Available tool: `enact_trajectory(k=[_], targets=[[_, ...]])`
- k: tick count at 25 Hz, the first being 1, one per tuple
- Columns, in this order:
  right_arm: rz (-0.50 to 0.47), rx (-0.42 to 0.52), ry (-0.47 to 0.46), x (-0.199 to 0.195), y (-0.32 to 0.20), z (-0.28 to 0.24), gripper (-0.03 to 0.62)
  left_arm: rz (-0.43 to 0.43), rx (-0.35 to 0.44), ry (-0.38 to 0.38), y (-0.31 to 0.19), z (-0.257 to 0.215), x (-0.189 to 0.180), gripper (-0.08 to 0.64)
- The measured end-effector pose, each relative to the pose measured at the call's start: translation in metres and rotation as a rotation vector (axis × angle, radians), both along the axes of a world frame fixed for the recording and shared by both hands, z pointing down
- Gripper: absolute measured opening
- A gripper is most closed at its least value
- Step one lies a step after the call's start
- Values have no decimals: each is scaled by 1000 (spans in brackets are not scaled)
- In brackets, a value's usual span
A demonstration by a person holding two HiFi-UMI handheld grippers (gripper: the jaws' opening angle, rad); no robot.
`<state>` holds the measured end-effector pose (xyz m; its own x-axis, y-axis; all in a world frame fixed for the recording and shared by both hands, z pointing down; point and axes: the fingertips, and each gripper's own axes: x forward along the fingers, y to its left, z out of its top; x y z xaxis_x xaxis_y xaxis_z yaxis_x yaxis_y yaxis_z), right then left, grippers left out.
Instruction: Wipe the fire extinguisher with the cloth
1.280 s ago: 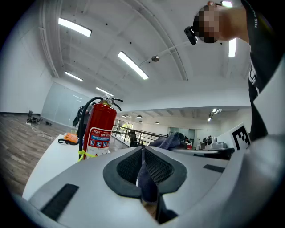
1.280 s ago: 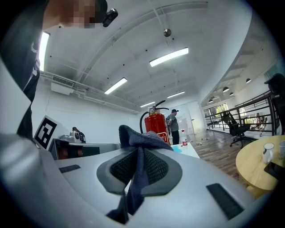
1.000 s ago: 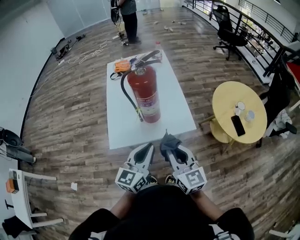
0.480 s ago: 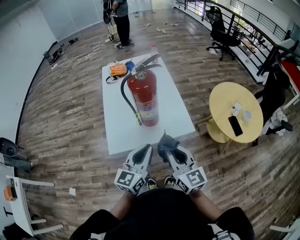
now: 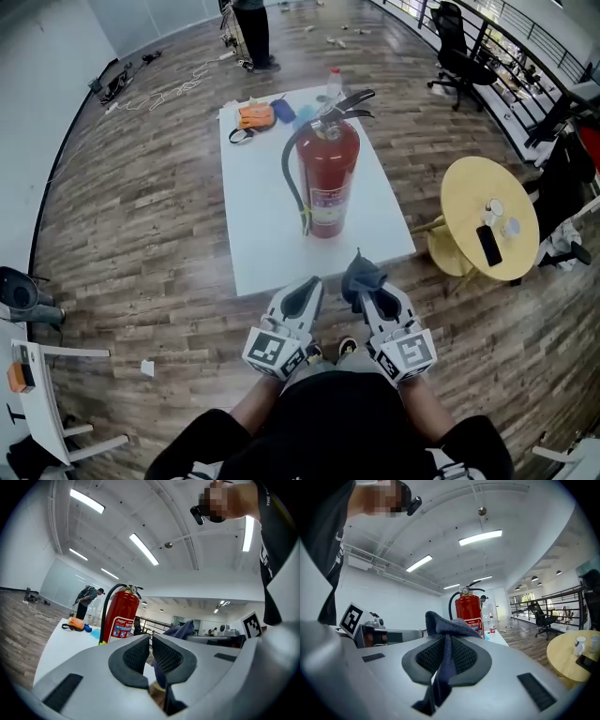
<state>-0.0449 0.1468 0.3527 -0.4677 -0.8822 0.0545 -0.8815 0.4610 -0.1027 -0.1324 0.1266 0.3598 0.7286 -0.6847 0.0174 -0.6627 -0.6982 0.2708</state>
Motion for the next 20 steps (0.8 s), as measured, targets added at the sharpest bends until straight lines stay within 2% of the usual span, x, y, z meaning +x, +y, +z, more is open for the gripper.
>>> enact_trajectory(k=[6,10,20], targets=[[11,-22,-13,-1,-5,5,37,6,-14,-14,-11,5,-4,35],[7,1,-16,2,-24,2,37,-5,-6,-16,-31,3,-2,35],[-78,97,-30,26,-110,-15,37,-88,18,-50,-112,-2,12,35]])
